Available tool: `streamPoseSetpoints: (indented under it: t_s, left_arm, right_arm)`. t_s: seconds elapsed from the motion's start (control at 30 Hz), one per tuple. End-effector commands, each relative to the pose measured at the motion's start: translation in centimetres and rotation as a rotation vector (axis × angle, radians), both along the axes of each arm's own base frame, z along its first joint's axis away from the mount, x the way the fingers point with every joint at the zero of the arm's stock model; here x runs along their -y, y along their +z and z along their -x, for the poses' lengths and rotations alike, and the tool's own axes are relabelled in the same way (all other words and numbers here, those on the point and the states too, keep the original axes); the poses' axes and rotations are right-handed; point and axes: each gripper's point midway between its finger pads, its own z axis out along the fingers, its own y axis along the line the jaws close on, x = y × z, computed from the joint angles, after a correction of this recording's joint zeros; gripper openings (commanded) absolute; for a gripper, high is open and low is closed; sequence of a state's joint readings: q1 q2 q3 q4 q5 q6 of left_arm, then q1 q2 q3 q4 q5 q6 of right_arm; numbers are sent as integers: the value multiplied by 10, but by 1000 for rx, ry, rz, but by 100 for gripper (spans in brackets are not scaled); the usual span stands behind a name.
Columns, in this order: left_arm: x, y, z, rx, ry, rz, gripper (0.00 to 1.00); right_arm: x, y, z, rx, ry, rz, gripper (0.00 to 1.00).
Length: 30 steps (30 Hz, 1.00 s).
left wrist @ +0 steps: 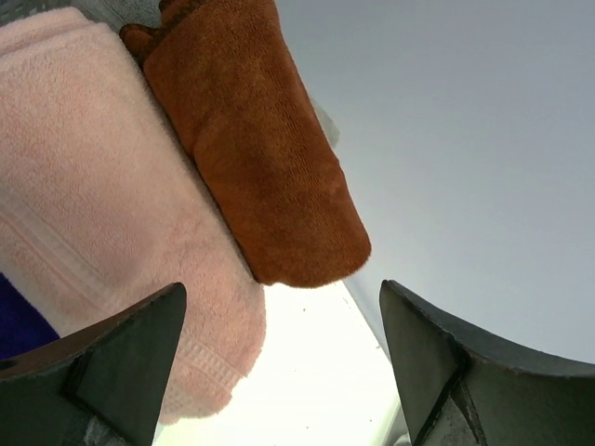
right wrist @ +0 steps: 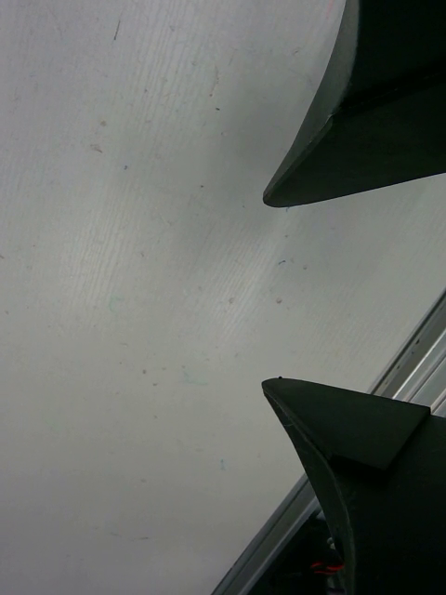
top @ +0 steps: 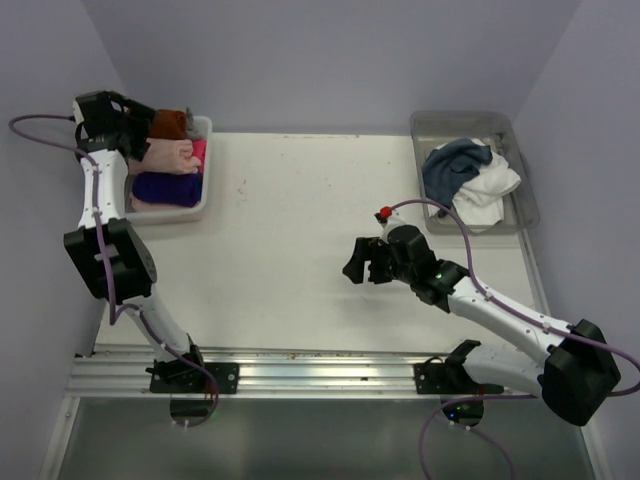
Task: Roll the towels
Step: Place the rolled towel into the container
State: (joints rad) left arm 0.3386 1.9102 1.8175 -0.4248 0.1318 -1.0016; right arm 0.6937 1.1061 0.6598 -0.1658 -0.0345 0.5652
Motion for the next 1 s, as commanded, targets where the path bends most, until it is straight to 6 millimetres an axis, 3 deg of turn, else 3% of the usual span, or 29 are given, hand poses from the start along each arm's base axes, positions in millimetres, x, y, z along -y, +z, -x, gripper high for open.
streamPoseSetpoints:
  t_s: [0.0, 0.23, 0.4, 0.47, 0.5, 0.53, 0.6, 0.63, 0.7, 0.73, 0.77, 0.8, 0.83, 0.87, 0.9, 0.93, 0.97]
  left_arm:
    - [3, 41, 17, 78, -21, -44, 88]
    - [10, 71, 40, 97, -22, -155, 88]
    - [26, 92, 55, 95, -42, -287, 88]
    - [51, 101, 57, 88, -81, -367, 88]
    - [61, 103, 57, 85, -102, -391, 88]
    - [86, 100, 55, 74, -153, -410, 88]
    - [110, 98, 55, 62, -218, -462, 88]
    - [131, 93, 56, 45, -252, -486, 88]
    - [160, 82, 58, 28, -331, -518, 87]
    - [188, 76, 61, 30, -391, -530, 87]
    - [202, 64, 64, 4, -432, -552, 87]
    - [216, 57, 66, -10, -461, -563, 87]
    - [244, 47, 72, -22, -523, -571, 87]
    - [258, 33, 78, -43, -564, -575, 87]
    - [271, 24, 82, -51, -600, -575, 87]
    - [301, 18, 90, -31, -673, -567, 87]
    - [314, -2, 99, -57, -717, -561, 87]
  right_arm:
    - [-5, 22, -10, 58, -25, -38, 79]
    - [-7, 23, -10, 59, -16, -32, 79]
    - [7, 30, -21, 99, -79, 40, 79]
    - [18, 32, -27, 118, -114, 100, 79]
    - [33, 35, -36, 133, -184, 166, 80]
    - [42, 37, -39, 145, -211, 208, 83]
    - [62, 46, -47, 159, -278, 285, 84]
    - [73, 49, -53, 173, -310, 328, 84]
    - [94, 58, -63, 165, -378, 354, 84]
    - [102, 58, -67, 153, -399, 355, 83]
    - [121, 59, -75, 138, -457, 355, 82]
    - [130, 63, -81, 127, -493, 347, 82]
    - [139, 63, -85, 107, -532, 326, 79]
    - [158, 60, -94, 68, -585, 299, 77]
    - [164, 66, -101, 56, -612, 262, 75]
    - [172, 67, -108, 39, -650, 230, 74]
    - [191, 58, -120, -1, -710, 223, 74]
